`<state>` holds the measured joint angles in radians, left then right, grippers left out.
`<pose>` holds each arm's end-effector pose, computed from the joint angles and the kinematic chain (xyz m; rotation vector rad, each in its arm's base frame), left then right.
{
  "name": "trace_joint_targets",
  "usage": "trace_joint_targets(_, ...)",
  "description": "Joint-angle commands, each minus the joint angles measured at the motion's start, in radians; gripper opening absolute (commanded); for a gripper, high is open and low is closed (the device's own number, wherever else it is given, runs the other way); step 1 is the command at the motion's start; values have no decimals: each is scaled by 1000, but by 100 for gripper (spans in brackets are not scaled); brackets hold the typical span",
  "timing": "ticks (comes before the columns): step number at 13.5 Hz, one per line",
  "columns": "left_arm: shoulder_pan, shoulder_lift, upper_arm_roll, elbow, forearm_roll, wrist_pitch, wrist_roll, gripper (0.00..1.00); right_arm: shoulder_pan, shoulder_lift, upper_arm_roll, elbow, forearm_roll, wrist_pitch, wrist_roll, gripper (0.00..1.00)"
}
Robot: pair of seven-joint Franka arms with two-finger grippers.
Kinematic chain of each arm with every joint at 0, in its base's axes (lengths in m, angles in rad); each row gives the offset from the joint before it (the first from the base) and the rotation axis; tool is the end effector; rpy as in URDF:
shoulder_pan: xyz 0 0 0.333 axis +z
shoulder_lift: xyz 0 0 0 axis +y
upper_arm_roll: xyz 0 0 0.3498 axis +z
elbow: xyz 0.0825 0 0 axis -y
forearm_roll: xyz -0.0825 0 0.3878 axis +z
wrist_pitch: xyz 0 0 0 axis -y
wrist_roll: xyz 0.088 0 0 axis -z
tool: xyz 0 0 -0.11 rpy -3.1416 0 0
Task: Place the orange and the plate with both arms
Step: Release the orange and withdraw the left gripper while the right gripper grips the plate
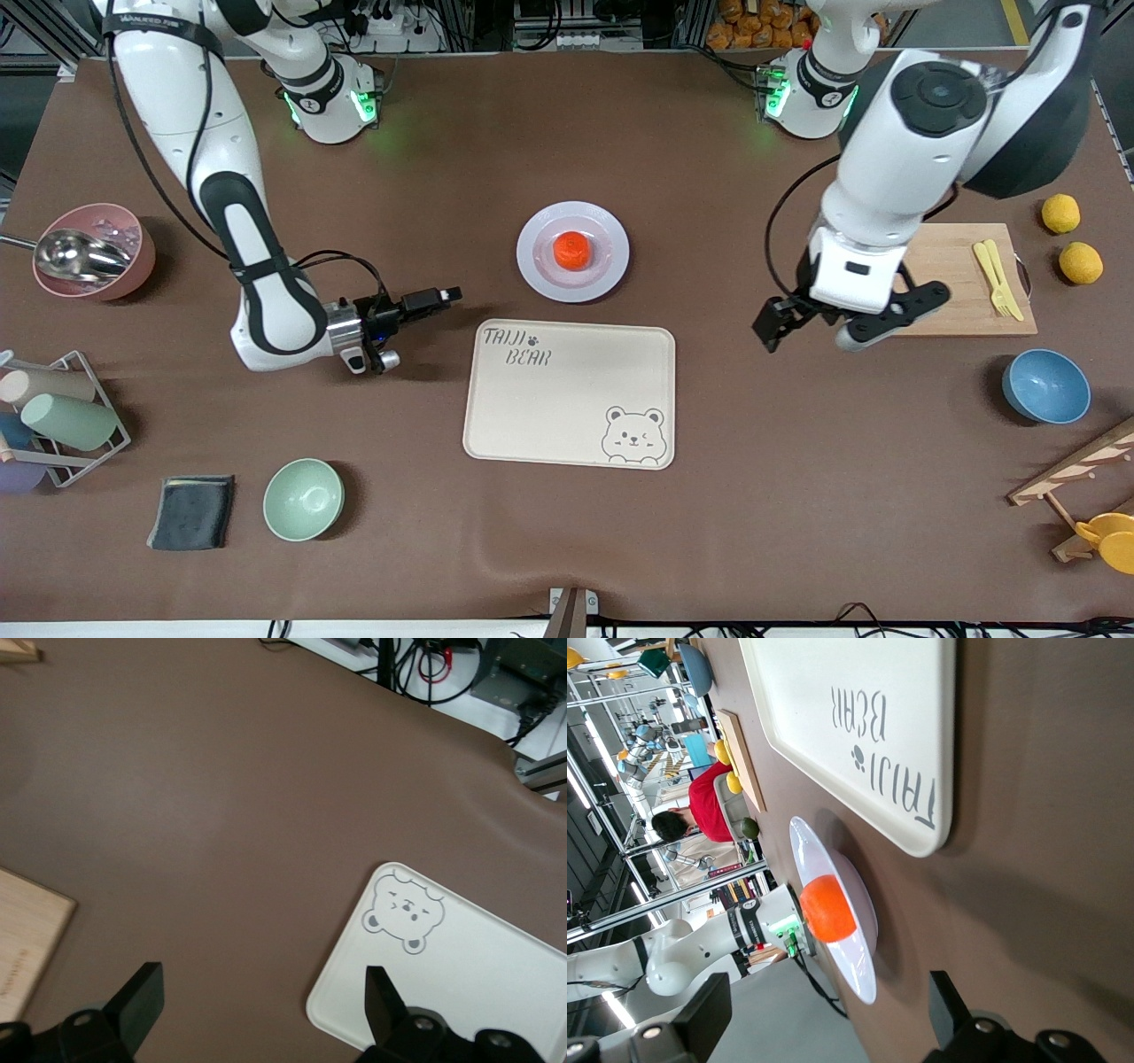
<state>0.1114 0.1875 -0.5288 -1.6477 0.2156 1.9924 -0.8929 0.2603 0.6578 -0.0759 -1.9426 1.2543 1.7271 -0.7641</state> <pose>0.6021 -0.2230 0.5600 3.0312 0.6486 0.3323 0.5502 0.1957 0.1619 -1.9355 -0.1146 0.4516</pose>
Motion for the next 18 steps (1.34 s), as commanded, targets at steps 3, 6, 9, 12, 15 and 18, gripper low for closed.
trace_joint_targets(3, -47, -43, 186, 103, -149, -164, 297, 100, 72, -12, -9, -81, 99, 43, -92, 78)
trace_joint_targets(6, -78, -88, 350, 103, -249, -233, 575, 100, 135, -12, -9, -101, 155, 93, -92, 78)
trace_joint_targets(9, -104, -96, 447, 179, -251, -366, 695, 100, 184, -12, -9, -110, 195, 117, -93, 76)
trace_joint_targets(12, -125, -111, 541, 190, -275, -444, 813, 100, 218, -12, -9, -122, 211, 161, -96, 68)
trace_joint_targets(15, -122, -137, 541, 174, -274, -495, 822, 100, 238, -12, -9, -136, 237, 164, -101, 59)
trace_joint_targets(18, -122, -141, 536, 173, -265, -495, 822, 100, 258, -12, -9, -141, 260, 178, -116, 50)
